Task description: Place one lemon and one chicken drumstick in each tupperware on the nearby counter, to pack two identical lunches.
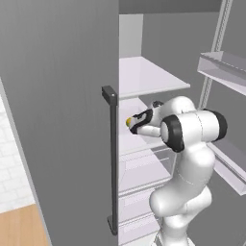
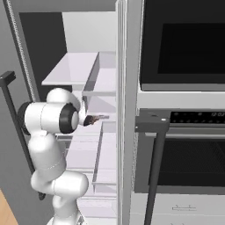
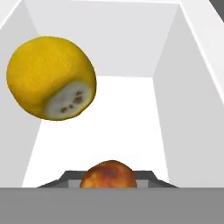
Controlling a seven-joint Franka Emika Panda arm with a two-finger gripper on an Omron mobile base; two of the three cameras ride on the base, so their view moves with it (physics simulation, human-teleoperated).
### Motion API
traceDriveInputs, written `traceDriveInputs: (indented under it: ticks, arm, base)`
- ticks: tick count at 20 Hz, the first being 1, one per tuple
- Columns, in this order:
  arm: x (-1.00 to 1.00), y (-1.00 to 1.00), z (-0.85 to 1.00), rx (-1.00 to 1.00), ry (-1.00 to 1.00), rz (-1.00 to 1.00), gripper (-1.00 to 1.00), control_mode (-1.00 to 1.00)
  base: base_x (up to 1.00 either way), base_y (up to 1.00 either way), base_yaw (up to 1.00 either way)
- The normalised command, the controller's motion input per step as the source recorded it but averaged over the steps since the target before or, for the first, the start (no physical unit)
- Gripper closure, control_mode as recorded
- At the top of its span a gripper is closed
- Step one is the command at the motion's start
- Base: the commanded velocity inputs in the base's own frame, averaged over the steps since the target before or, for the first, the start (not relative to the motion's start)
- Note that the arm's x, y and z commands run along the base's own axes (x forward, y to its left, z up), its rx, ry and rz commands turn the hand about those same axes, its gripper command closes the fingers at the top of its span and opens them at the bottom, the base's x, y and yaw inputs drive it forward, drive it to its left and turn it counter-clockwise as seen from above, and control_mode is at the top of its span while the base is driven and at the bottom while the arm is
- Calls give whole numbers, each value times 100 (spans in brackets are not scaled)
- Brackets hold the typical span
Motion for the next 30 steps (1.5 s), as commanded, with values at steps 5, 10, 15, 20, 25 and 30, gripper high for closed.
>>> traceDriveInputs:
  ticks: [5,10,15,20,25,30]
  arm:
    - [-96,18,26,0,-8,-3,100,-100]
    - [-100,23,86,1,-3,0,100,-100]
    - [-100,1,100,3,0,-4,100,-100]
    - [-100,0,100,2,0,-8,100,-100]
    - [-100,0,95,0,0,-6,100,-100]
    - [-99,0,85,1,0,-4,100,-100]
  base:
    - [0,0,0]
    - [0,0,0]
    - [0,0,0]
    - [0,0,0]
    - [0,0,0]
    - [0,0,0]
